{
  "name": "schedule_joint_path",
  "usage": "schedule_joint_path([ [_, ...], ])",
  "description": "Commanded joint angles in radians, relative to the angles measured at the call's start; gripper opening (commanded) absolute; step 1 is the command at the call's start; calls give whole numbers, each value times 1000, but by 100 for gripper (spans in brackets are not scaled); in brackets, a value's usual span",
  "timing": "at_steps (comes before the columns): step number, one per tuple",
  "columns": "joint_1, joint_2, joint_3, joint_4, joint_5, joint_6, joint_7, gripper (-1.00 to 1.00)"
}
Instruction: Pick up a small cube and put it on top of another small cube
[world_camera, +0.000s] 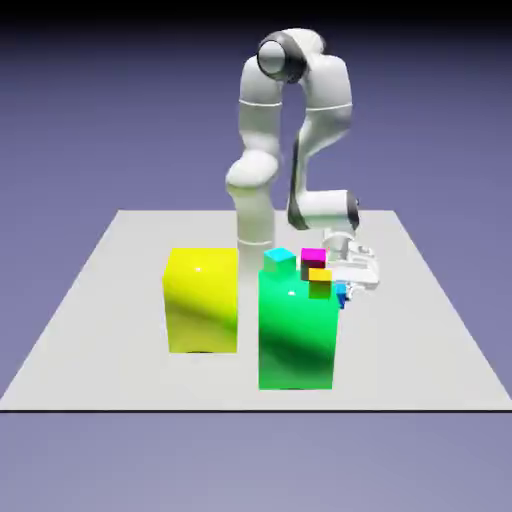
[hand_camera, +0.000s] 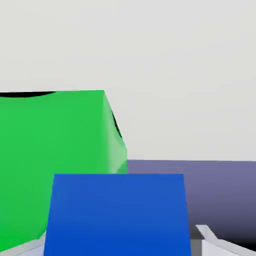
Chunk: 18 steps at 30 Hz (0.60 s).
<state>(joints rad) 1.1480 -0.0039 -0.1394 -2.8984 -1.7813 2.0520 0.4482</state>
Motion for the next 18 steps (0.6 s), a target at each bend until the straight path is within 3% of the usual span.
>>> schedule_joint_path([
  [1,-24,-22,23,7,40,-1,-39,-100],
  [18,-558,-490,448,103,780,-46,-709,-100],
])
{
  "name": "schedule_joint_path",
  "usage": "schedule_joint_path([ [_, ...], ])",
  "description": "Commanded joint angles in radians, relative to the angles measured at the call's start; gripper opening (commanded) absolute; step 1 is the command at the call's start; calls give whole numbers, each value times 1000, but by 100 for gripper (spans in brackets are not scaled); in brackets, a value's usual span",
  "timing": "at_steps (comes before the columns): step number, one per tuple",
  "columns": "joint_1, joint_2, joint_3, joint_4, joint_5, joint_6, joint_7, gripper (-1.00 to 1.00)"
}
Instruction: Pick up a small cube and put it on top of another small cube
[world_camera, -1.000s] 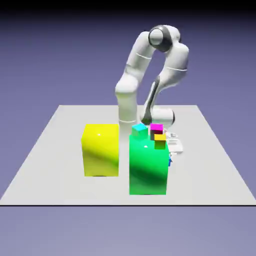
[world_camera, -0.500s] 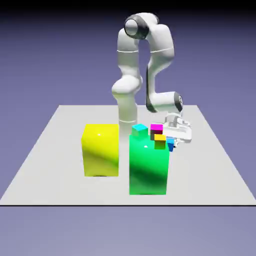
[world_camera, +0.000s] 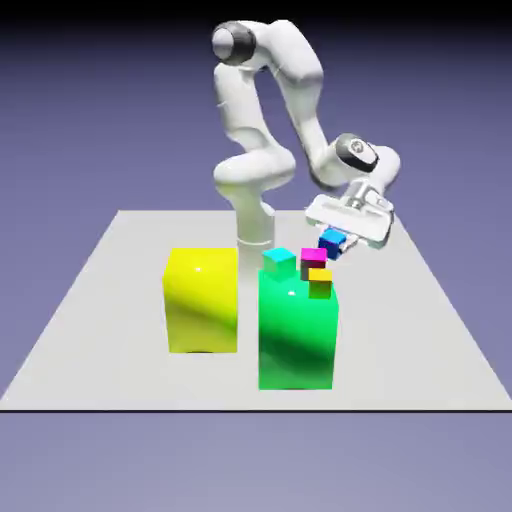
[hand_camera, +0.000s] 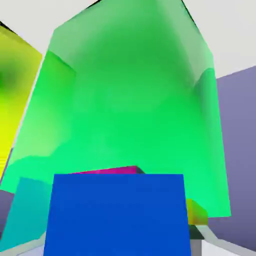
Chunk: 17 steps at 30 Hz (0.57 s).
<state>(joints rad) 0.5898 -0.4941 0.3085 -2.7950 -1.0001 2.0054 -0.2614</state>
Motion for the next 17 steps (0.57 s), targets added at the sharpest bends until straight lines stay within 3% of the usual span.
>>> schedule_joint_path([
  [1,-32,-28,25,6,42,-2,-39,-100],
  [4,-132,-103,85,13,127,-9,-117,-100],
  [8,-268,-150,77,-27,-1,-16,-9,-100],
  [14,-369,-30,14,-54,-200,105,123,-100],
  [15,-369,-30,14,-54,-200,105,123,100],
  [17,-347,-56,28,-48,-156,78,95,100],
])
